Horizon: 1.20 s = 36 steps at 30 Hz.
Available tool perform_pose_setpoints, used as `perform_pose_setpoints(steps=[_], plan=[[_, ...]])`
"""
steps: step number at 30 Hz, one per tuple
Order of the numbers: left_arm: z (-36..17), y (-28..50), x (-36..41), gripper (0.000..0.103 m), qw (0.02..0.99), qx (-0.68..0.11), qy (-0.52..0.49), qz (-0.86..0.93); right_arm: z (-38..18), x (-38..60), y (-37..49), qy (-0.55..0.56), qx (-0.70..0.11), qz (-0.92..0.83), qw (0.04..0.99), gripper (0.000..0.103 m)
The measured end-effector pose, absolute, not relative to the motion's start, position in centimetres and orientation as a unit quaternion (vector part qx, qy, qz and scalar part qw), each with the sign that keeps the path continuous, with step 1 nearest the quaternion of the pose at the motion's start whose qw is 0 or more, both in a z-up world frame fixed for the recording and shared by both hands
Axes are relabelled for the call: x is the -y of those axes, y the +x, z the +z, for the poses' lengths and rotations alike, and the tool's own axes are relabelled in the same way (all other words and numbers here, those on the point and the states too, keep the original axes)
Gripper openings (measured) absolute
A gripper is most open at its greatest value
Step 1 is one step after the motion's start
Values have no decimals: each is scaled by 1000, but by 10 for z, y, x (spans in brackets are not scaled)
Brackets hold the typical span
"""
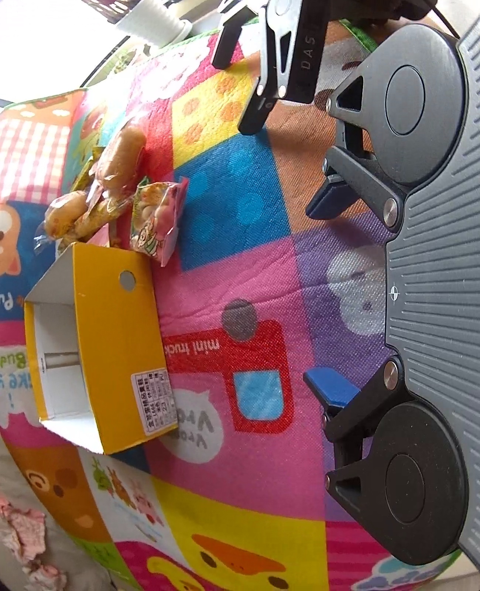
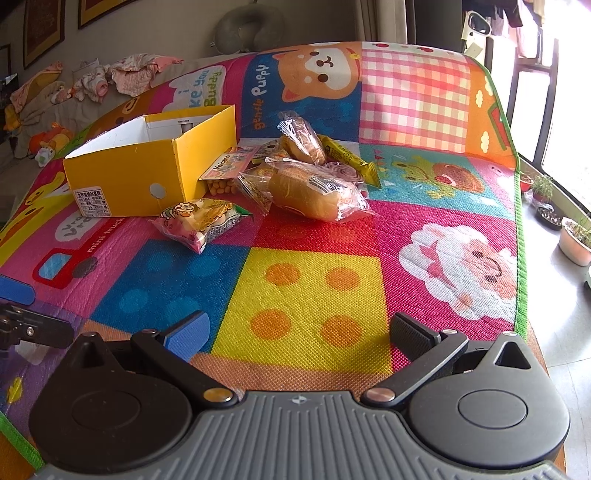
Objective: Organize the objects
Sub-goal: 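Move the left gripper to the yellow box and grasp its side wall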
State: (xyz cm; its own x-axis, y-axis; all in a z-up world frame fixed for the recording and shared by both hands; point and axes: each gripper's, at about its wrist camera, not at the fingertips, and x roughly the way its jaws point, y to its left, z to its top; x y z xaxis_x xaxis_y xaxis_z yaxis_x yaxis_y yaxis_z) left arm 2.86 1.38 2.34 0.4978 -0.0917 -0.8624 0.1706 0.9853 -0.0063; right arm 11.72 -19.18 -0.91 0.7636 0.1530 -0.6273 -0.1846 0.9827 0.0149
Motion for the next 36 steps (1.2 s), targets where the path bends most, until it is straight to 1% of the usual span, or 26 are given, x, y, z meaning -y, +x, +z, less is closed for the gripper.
perform_pose_setpoints(steps=[2,4,7,8,10,12,14,21,22,26,31,36], plan=[[22,29,-10,97,865,-496,43,-64,-5,193,124,-12,-350,95,932,103],[22,29,-9,97,866,-496,41,-58,1,196,133,3,-376,95,922,103],[22,29,-9,98,865,-497,38,-52,7,186,149,-30,-429,92,898,103],[22,29,-9,98,865,-498,37,-52,7,179,151,-53,-434,90,895,103],[22,31,-9,98,865,-498,34,-52,6,179,151,-43,-432,89,897,103],[23,31,-9,98,864,-500,35,-53,3,180,145,-22,-411,75,908,103],[24,33,-8,98,861,-505,36,-54,1,176,142,-31,-406,63,911,103],[27,42,-9,97,848,-526,34,-58,11,176,168,-29,-478,59,876,103],[29,42,-11,96,845,-530,30,-60,12,175,169,-30,-483,58,873,103],[45,39,-25,81,837,-543,13,-74,13,172,178,-25,-510,44,858,103],[84,36,-56,80,833,-549,12,-71,17,169,202,-16,-580,28,814,103],[121,47,-91,80,827,-556,19,-77,21,162,204,8,-625,-20,780,103]])
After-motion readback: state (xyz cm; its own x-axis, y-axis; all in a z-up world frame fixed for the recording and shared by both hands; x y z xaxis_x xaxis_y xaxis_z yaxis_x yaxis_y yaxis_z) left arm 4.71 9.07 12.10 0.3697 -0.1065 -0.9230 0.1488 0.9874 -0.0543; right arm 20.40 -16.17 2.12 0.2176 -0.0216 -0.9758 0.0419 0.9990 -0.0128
